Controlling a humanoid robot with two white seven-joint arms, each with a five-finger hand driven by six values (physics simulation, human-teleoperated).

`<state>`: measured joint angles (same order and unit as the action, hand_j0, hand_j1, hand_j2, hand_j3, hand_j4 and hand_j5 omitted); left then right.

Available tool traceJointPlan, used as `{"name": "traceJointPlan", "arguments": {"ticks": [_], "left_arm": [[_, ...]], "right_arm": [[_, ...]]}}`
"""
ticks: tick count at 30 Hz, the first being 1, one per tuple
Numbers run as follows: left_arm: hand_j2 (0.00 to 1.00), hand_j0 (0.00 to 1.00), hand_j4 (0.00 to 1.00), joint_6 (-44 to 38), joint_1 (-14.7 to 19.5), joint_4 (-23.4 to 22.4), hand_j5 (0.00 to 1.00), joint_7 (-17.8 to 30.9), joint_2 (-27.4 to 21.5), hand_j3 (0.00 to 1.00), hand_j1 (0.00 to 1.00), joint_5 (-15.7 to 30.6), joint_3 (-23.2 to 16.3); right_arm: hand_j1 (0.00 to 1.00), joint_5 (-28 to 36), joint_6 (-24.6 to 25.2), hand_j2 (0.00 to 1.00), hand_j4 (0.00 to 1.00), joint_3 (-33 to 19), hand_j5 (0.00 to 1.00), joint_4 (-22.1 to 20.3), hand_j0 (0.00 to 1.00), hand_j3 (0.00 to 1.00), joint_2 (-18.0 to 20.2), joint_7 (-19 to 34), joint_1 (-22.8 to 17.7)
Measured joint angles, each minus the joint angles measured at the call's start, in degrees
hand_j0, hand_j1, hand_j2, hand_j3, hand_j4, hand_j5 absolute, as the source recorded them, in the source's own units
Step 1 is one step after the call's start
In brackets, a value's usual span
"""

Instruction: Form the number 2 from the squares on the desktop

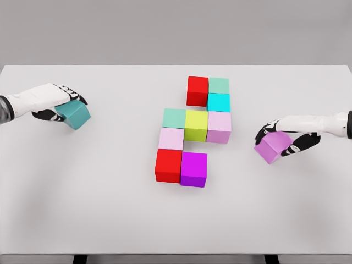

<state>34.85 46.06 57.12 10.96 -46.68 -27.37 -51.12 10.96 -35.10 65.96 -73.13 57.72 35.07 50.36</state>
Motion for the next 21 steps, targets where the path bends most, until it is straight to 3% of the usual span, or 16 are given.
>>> {"name": "traceJointPlan", "arguments": {"ticks": [12, 21], "left_arm": [[0.51, 0.51, 0.51, 0.0, 0.0, 0.6, 0.51, 0.1, -0.1, 0.51, 0.51, -0.4, -0.6], [0.51, 0.51, 0.51, -0.4, -0.5, 7.8, 0.51, 0.1, 0.1, 0.51, 0.51, 2.4, -0.6]], "right_arm": [[0.65, -0.2, 0.0, 0.65, 0.65, -0.1, 0.65, -1.8, 0.65, 0.65, 0.5, -0.1, 0.2], [0.65, -0.2, 0.0, 0.65, 0.65, 0.0, 0.65, -6.8, 0.65, 0.65, 1.0, -0.1, 0.4]]}}
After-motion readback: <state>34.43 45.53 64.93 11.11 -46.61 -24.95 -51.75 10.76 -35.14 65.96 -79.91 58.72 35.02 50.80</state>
